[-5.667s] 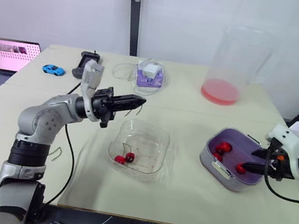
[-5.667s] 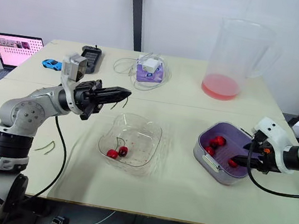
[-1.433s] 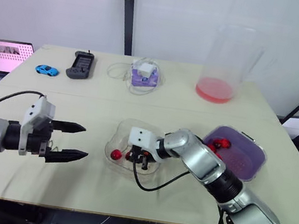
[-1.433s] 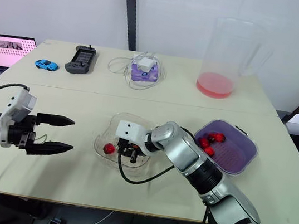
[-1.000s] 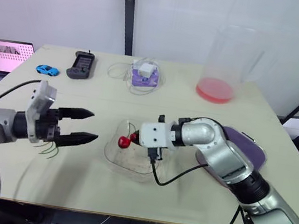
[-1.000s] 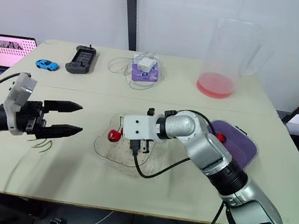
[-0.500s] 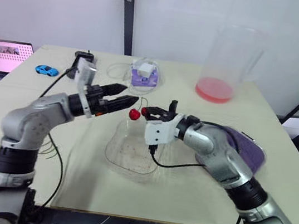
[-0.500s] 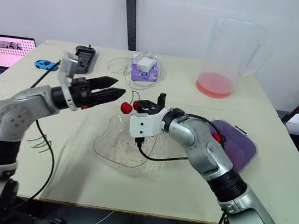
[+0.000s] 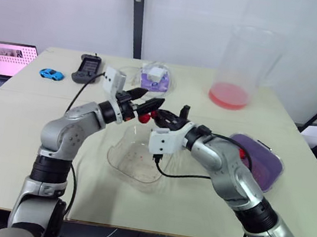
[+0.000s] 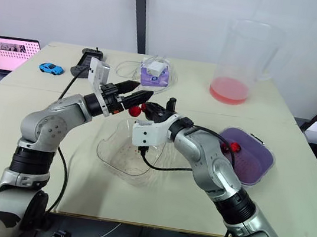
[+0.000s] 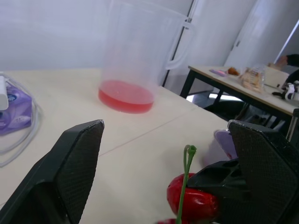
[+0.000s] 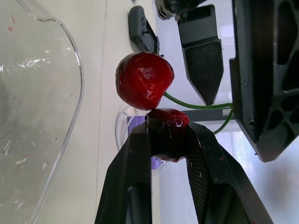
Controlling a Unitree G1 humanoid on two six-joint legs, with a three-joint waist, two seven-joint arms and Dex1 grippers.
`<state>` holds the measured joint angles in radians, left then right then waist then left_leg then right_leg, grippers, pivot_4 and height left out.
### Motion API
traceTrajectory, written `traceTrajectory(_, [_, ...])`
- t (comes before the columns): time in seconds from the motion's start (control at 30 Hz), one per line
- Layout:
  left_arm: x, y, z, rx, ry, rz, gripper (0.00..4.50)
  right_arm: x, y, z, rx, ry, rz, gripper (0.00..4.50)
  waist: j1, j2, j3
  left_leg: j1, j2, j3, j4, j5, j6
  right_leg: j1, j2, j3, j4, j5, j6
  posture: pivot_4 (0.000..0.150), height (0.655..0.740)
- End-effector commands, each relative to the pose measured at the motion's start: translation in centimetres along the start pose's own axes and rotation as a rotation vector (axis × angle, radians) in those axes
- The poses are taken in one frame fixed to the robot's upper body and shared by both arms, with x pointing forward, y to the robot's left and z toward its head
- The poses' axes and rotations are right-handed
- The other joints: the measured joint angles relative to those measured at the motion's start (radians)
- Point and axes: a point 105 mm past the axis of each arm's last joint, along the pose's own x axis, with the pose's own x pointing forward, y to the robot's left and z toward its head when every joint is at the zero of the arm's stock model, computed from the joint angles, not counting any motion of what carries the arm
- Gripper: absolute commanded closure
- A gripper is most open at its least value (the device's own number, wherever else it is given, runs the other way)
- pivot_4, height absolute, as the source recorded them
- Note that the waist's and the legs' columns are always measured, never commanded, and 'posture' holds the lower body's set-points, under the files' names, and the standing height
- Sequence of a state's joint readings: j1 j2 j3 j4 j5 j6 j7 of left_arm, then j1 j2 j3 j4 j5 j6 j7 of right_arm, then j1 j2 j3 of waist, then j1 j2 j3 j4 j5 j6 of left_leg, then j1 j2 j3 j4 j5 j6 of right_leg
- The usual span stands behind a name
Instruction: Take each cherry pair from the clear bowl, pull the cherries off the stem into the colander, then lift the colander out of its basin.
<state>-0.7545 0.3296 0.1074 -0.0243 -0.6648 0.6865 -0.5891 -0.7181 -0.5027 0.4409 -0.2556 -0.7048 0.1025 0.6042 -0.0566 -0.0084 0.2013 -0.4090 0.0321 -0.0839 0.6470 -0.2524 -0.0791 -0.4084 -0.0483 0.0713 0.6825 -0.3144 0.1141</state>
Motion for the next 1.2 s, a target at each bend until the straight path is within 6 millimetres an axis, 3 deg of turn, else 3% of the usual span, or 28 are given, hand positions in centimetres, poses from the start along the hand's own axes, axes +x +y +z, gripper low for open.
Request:
traceTrajectory(0.03, [0.6,-1.1,1.6,0.025,-0.058,-0.047,0.57,-0.6,-1.6,0.7,-0.022,-0.019,-0.059,3.87,0.002,0.000,0.000,0.000,0.000,0.000,0.000,0.000,0.000,0.000,0.000,0.000,0.000,0.000,0.000,0.150,0.7332])
traceTrajectory(0.1, [0.7,-1.2,1.6,0.017,-0.064,-0.050,1.30,-0.7,-1.6,0.7,-0.022,-0.018,-0.057,3.87,0.005,0.000,0.000,0.000,0.000,0.000,0.000,0.000,0.000,0.000,0.000,0.000,0.000,0.000,0.000,0.150,0.7332])
traceTrajectory(0.27, [1.0,-1.3,1.1,-0.010,-0.064,-0.051,4.14,-0.9,-1.6,0.7,-0.018,-0.017,-0.063,3.87,0.010,0.000,0.000,0.000,0.000,0.000,0.000,0.000,0.000,0.000,0.000,0.000,0.000,0.000,0.000,0.150,0.7332])
traceTrajectory(0.3, [1.1,-1.4,1.0,-0.009,-0.059,-0.052,4.47,-0.9,-1.7,0.8,-0.019,-0.017,-0.066,3.87,0.011,0.000,0.000,0.000,0.000,0.000,0.000,0.000,0.000,0.000,0.000,0.000,0.000,0.000,0.000,0.150,0.7332])
traceTrajectory(0.47, [1.2,-1.4,1.4,-0.024,-0.079,-0.062,4.47,-1.1,-1.5,0.8,-0.002,-0.018,-0.058,3.87,0.011,0.000,0.000,0.000,0.000,0.000,0.000,0.000,0.000,0.000,0.000,0.000,0.000,0.000,0.000,0.150,0.7332])
traceTrajectory(0.63, [1.1,-1.1,1.5,-0.016,-0.071,-0.068,4.47,-1.5,-1.6,0.9,0.150,-0.047,-0.025,3.87,0.011,0.000,0.000,0.000,0.000,0.000,0.000,0.000,0.000,0.000,0.000,0.000,0.000,0.000,0.000,0.150,0.7332])
traceTrajectory(0.67, [1.1,-1.0,1.5,-0.014,-0.069,-0.068,4.50,-1.7,-1.9,0.8,0.160,-0.046,-0.029,2.92,0.012,0.000,0.000,0.000,0.000,0.000,0.000,0.000,0.000,0.000,0.000,0.000,0.000,0.000,0.000,0.150,0.7332])
traceTrajectory(0.83, [0.6,0.0,2.3,0.009,-0.057,-0.072,4.50,-3.6,-3.4,0.0,0.262,-0.058,-0.010,0.59,0.012,0.000,0.000,0.000,0.000,0.000,0.000,0.000,0.000,0.000,0.000,0.000,0.000,0.000,0.000,0.150,0.7332])
traceTrajectory(0.87, [0.5,0.2,2.4,0.015,-0.052,-0.080,4.50,-4.2,-4.1,-0.1,0.356,-0.081,-0.018,0.11,0.012,0.000,0.000,0.000,0.000,0.000,0.000,0.000,0.000,0.000,0.000,0.000,0.000,0.000,0.000,0.150,0.7332])
traceTrajectory(0.97, [0.1,0.2,2.6,0.025,-0.038,-0.114,4.50,-5.6,-5.7,-0.5,0.630,-0.148,-0.033,0.11,0.011,0.000,0.000,0.000,0.000,0.000,0.000,0.000,0.000,0.001,0.000,0.000,0.000,0.000,0.000,0.150,0.7332])
traceTrajectory(1.03, [-0.3,-0.5,3.0,-0.062,-0.048,-0.185,4.50,-6.1,-6.2,-0.8,0.830,-0.178,-0.022,0.11,0.011,0.000,0.000,0.001,0.000,0.000,0.000,0.000,0.000,0.001,0.000,0.000,0.000,0.000,0.000,0.150,0.7332])
traceTrajectory(1.13, [-1.0,-2.0,3.3,-0.115,-0.032,-0.307,4.50,-6.6,-9.6,-1.1,1.271,-0.325,-0.128,0.11,0.003,0.001,0.000,0.001,0.000,0.000,0.000,-0.001,0.001,0.000,0.001,0.000,0.001,0.000,0.000,0.150,0.7332])
traceTrajectory(1.2, [-1.4,-2.6,3.8,-0.136,-0.031,-0.361,4.50,-7.0,-9.7,-0.3,1.443,-0.435,-0.020,0.11,0.004,0.001,0.000,0.000,0.000,-0.001,-0.001,0.001,-0.001,0.000,0.001,0.000,0.002,0.000,0.000,0.150,0.7332])
